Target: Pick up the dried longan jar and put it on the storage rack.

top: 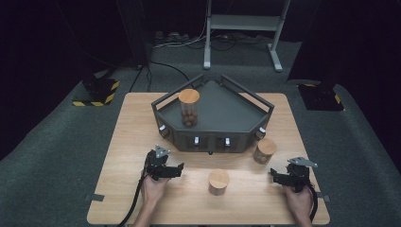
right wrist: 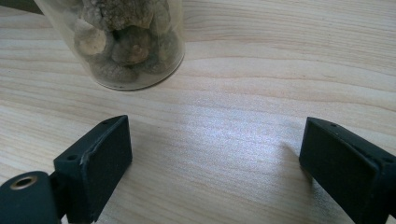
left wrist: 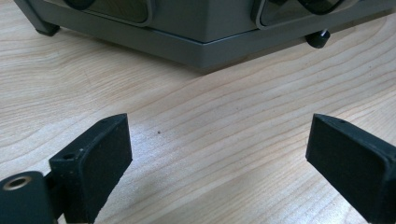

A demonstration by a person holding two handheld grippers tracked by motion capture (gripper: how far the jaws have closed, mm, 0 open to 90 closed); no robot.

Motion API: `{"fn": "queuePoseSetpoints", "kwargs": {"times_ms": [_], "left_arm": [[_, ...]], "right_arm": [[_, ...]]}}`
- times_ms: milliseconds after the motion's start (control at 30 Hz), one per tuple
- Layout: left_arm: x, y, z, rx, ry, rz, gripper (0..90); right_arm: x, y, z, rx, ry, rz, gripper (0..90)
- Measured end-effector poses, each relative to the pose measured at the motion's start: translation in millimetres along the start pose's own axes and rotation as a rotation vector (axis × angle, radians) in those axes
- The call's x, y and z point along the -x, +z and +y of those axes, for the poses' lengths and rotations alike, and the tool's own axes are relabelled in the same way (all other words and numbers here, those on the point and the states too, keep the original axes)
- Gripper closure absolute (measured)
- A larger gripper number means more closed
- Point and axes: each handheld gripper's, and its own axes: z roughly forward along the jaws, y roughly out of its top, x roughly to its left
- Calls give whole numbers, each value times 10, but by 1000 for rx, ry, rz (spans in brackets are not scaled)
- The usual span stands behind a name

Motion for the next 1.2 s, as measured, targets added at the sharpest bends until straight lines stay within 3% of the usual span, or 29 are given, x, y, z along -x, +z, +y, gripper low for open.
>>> {"fn": "queuePoseSetpoints", "kwargs": {"times_ms": [367, 633, 1200], "left_arm": [[15, 70, -83, 3, 17, 20, 69], [17, 179, -197, 4, 42, 59, 68], [10, 202, -189, 8, 44, 75, 67]], "right_arm": [[-1, 1, 1, 0, 2, -1, 90], [-1, 2, 2, 0, 3, -1, 90], [1, 6, 6, 2, 0, 1, 93]]}}
